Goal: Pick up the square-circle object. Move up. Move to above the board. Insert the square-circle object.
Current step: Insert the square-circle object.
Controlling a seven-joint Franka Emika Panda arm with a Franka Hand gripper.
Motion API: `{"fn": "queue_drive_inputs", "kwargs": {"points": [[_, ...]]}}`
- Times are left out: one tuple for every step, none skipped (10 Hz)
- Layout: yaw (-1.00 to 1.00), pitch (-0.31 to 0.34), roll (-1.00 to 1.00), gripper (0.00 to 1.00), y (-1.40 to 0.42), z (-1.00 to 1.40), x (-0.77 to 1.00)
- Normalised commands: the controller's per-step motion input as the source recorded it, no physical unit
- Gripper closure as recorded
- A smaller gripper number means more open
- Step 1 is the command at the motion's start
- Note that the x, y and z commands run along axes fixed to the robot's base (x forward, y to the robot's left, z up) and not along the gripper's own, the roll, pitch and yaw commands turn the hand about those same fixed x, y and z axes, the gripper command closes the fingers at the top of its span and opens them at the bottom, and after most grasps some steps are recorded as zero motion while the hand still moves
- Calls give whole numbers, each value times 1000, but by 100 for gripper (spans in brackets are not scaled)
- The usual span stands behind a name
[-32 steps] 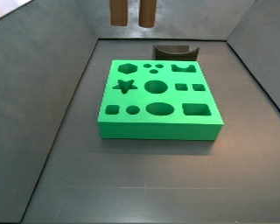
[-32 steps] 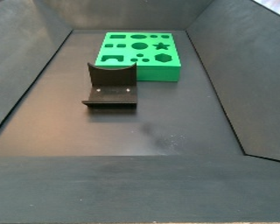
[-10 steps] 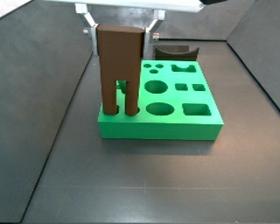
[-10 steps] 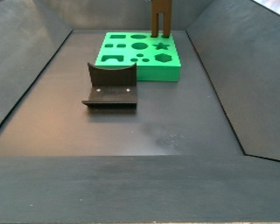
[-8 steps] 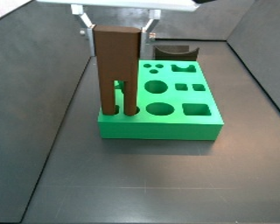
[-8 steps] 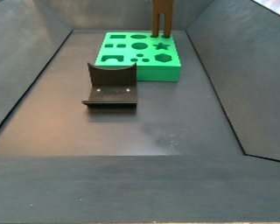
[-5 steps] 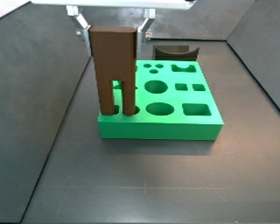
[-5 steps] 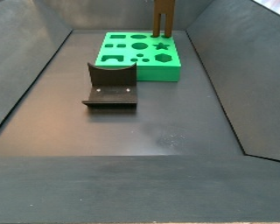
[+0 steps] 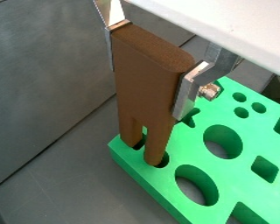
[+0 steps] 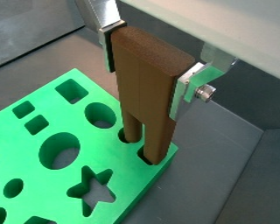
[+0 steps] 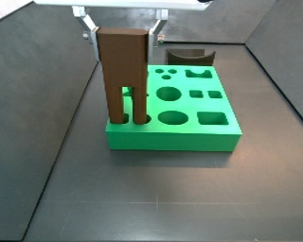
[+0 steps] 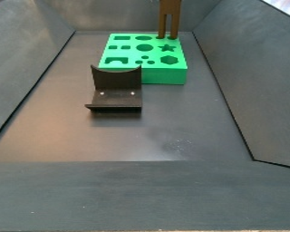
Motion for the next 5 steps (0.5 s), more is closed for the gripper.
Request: {"fn": "queue_drive_inputs", "kwargs": {"points": [[0, -4, 81, 100, 0, -117, 169], [0, -19, 90, 100, 0, -149, 120], [0, -30, 100, 100, -23, -194, 126], [0, 0, 121, 100, -29, -257, 89], [0, 0, 144, 100, 0, -334, 49]]}}
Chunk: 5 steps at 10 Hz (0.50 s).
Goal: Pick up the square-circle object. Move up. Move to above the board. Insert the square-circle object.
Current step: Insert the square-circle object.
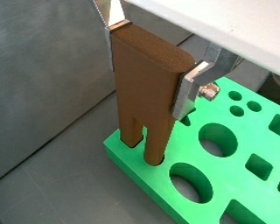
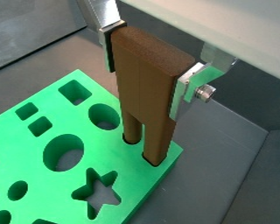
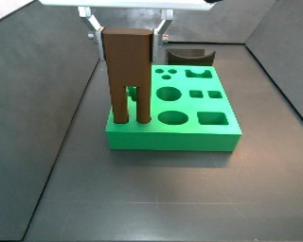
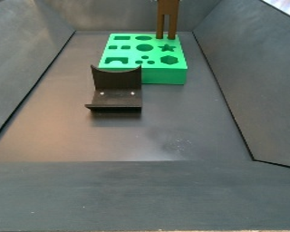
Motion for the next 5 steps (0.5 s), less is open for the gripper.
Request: {"fn": "queue_drive_inputs", "kwargs": {"points": [[-54, 0, 141, 100, -6, -429, 0], [-123, 0, 196, 100, -26, -560, 0], [-134, 0, 203, 100, -60, -551, 0], [-131, 0, 207, 100, -94, -529, 0], [-111, -41, 179, 100, -103, -489, 0]]}}
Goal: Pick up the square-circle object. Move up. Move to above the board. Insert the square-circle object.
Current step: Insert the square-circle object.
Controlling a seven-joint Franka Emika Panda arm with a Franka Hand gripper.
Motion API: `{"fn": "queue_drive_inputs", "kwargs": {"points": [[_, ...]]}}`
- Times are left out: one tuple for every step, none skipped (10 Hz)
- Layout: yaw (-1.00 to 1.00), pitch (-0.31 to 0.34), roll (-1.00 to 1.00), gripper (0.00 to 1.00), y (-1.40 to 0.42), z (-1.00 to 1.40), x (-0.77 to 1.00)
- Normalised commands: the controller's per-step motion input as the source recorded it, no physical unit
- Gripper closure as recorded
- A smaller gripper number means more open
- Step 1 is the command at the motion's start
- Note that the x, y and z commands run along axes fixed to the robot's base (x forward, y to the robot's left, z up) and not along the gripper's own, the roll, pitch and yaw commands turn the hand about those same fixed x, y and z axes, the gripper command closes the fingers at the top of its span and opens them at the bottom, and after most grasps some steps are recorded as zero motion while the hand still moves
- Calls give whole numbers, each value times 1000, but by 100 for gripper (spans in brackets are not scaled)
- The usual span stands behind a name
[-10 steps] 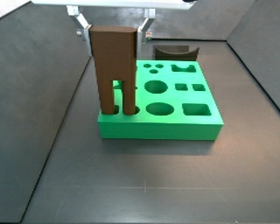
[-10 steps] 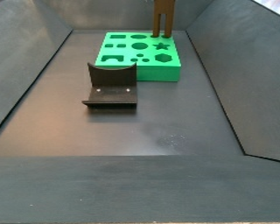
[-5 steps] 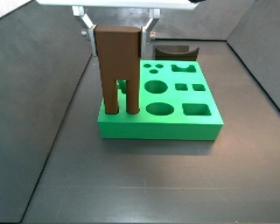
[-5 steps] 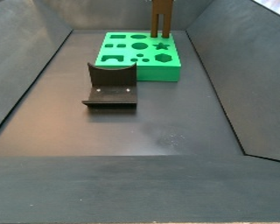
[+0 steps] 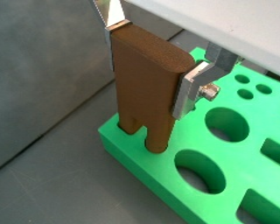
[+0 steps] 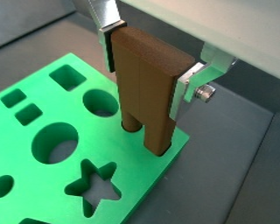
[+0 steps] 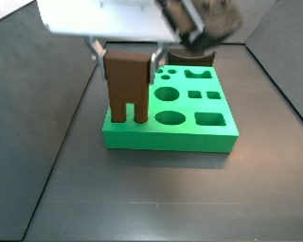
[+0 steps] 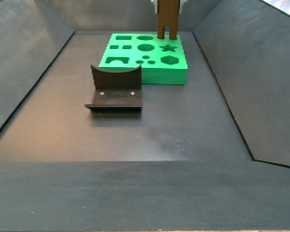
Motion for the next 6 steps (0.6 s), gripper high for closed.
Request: {"fn": "queue_drive_inputs", "kwargs": {"points": [[-109, -27, 110, 100, -26, -469, 0], [-100, -20, 76, 100, 0, -414, 0], [-17, -31, 0, 100, 0, -257, 0], [0, -16, 0, 100, 0, 0, -14], [0, 0, 0, 100, -23, -11, 0], [0, 0, 0, 100, 0, 0, 0]]}}
